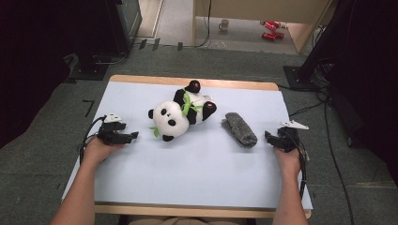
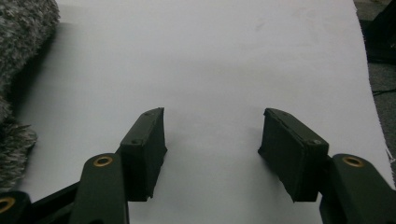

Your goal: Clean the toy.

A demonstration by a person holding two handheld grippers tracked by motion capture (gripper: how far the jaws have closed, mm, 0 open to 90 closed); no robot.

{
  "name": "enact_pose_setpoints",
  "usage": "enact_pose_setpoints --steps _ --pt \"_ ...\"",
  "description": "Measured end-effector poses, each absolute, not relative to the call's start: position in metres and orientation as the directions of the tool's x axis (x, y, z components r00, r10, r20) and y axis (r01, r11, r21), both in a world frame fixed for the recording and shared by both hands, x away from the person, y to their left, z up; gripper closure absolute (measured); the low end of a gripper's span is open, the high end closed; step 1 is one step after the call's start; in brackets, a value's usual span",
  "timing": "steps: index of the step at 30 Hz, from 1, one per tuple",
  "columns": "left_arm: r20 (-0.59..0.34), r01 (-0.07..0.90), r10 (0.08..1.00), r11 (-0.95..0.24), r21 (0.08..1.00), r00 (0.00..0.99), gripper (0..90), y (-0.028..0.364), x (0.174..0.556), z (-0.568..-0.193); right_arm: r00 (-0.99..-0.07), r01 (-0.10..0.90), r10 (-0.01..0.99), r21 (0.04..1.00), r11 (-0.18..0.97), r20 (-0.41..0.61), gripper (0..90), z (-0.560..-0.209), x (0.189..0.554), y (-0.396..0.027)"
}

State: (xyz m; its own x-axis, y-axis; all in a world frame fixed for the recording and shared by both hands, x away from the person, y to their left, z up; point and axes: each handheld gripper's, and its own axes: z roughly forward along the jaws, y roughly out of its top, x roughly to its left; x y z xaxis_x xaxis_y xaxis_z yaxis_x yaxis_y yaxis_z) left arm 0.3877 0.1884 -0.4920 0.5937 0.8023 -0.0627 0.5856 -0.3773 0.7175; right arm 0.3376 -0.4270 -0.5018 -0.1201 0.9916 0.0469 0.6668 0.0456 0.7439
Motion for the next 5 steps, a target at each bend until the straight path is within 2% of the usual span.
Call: enact_pose_setpoints --steps 5 --pt "-0.059 0.581 0.801 -0.379 0.72 0.595 25.2 0.1878 0.3871 -0.4927 -0.124 0.667 0.991 0.744 0.05 0.044 38.3 -0.502 0.3375 -0.4265"
